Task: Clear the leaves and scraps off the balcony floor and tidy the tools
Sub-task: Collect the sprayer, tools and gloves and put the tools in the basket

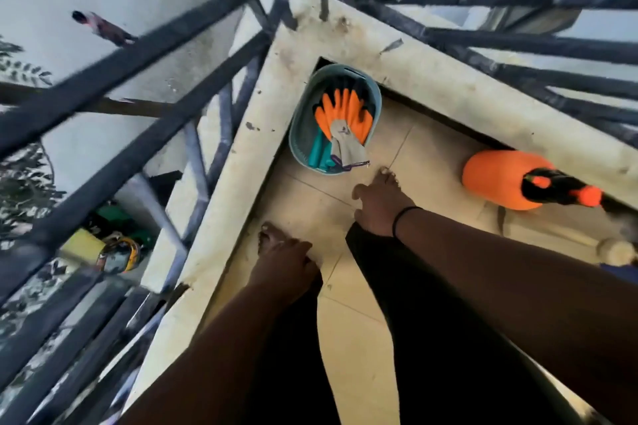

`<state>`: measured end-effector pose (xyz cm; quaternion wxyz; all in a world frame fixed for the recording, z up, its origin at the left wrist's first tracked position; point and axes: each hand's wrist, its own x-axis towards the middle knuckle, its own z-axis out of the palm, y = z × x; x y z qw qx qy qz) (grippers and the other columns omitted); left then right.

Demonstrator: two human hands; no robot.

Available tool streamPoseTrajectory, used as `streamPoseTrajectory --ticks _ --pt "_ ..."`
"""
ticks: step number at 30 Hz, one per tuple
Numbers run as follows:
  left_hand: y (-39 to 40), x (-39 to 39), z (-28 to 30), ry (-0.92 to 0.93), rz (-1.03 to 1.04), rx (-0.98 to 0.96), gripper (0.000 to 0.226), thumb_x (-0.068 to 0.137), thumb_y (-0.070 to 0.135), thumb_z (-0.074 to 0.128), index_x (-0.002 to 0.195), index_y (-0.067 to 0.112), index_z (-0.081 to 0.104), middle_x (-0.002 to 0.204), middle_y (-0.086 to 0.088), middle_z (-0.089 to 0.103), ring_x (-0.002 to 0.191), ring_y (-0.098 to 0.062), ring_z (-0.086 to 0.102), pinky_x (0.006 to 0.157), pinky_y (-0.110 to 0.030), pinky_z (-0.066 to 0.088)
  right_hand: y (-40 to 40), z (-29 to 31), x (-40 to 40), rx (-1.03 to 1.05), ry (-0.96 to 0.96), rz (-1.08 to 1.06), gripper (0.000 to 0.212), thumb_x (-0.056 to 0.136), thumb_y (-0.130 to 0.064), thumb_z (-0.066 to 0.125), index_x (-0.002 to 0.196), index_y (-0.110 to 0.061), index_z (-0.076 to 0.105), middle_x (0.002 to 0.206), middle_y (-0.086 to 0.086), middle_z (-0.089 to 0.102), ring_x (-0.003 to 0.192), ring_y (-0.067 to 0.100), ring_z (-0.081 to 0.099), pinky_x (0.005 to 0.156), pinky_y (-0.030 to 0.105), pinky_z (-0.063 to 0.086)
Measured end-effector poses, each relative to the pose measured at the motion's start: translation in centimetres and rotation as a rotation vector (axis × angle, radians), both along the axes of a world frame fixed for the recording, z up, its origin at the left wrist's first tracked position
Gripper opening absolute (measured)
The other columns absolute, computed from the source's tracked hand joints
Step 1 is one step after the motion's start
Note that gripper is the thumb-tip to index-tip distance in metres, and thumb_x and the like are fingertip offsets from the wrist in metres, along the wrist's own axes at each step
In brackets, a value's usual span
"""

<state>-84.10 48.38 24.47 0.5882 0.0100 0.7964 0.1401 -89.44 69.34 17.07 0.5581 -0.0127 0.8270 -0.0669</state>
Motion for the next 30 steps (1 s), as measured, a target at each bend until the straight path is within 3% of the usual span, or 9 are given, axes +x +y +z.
streamPoseTrajectory --ticks 1,3,6,9,12,16,19,23,30 --pt "-0.5 0.8 2.6 0.031 0.01 0.001 0.045 0.095 0.044 0.048 0.135 0.023 0.052 0.14 -0.006 0.051 0.127 -0.027 0.048 0.099 -0.04 0.045 -0.4 3.6 -0.4 -0.011 0.001 0.055 0.057 0.079 -0.051 0.045 0.133 -0.033 0.042 0.152 0.037 0.007 0.14 0.053 0.011 0.113 0.056 0.024" --pt "-1.1 2.0 7.3 0.096 0.047 -0.009 0.051 0.095 0.046 0.048 0.14 0.02 0.045 0.14 -0.005 0.049 0.127 -0.026 0.047 0.096 -0.037 0.044 -0.7 9.8 -0.9 -0.059 0.037 0.201 0.05 0.09 -0.044 0.047 0.137 -0.024 0.041 0.149 0.027 0.029 0.137 0.046 0.028 0.113 0.05 0.027" --pt "-1.5 4.5 13.5 0.152 0.174 -0.038 0.056 0.095 0.052 0.046 0.143 0.024 0.041 0.149 -0.004 0.042 0.137 -0.023 0.038 0.105 -0.036 0.038 -0.4 17.5 -1.6 -0.117 0.134 0.384 0.042 0.092 -0.044 0.048 0.129 -0.022 0.047 0.126 0.007 0.054 0.116 0.03 0.05 0.094 0.041 0.04" --pt "-0.9 8.1 19.1 0.212 0.354 -0.034 0.072 0.085 0.071 0.03 0.145 0.032 0.039 0.154 0.002 0.037 0.141 -0.019 0.031 0.111 -0.036 0.033 -0.2 23.9 -1.3 -0.145 0.2 0.569 0.046 0.087 -0.053 0.041 0.123 -0.025 0.05 0.117 0.005 0.055 0.106 0.026 0.052 0.082 0.036 0.043" --pt "0.1 12.5 24.5 0.293 0.574 -0.079 0.067 0.095 0.062 0.041 0.153 0.03 0.029 0.161 0.005 0.022 0.148 -0.014 0.019 0.119 -0.03 0.021 -0.1 30.3 -0.5 -0.142 0.27 0.756 0.043 0.089 -0.055 0.042 0.121 -0.028 0.051 0.118 0.002 0.057 0.108 0.025 0.053 0.087 0.036 0.044" --pt "-0.1 20.7 28.8 0.378 0.768 -0.162 0.068 0.096 0.063 0.039 0.154 0.031 0.023 0.163 0.005 0.016 0.149 -0.013 0.016 0.118 -0.027 0.017 -1.4 37.1 2.2 -0.068 0.257 1.026 0.059 0.091 -0.061 0.032 0.143 -0.033 0.038 0.139 0.002 0.044 0.127 0.025 0.043 0.101 0.033 0.039" --pt "-0.5 28.4 29.7 0.394 0.901 -0.25 0.069 0.096 0.064 0.036 0.155 0.031 0.022 0.164 0.005 0.015 0.149 -0.015 0.015 0.118 -0.03 0.017 -3.1 38.9 6.6 -0.091 0.315 1.045 0.107 0.055 -0.078 0.005 0.145 -0.027 0.034 0.141 0.003 0.046 0.129 0.025 0.044 0.099 0.032 0.039" --pt "0.8 41.2 30.8 0.403 1.097 -0.321 0.07 0.096 0.063 0.037 0.155 0.028 0.022 0.164 0.003 0.015 0.15 -0.017 0.015 0.118 -0.033 0.017 -6.3 38.7 14.9 -0.16 0.39 1.162 0.074 0.086 -0.069 0.04 0.146 -0.025 0.032 0.147 0.0 0.044 0.132 0.02 0.044 0.104 0.033 0.039" --pt "3.8 65.8 34.6 0.299 1.348 -0.509 0.076 0.095 0.065 0.037 0.156 0.023 0.017 0.164 -0.007 0.009 0.149 -0.027 0.014 0.118 -0.04 0.019 -16.3 39.6 36.0 -0.3 0.441 1.571 0.065 0.088 -0.063 0.046 0.141 -0.028 0.035 0.138 -0.001 0.048 0.126 0.021 0.047 0.1 0.032 0.042"
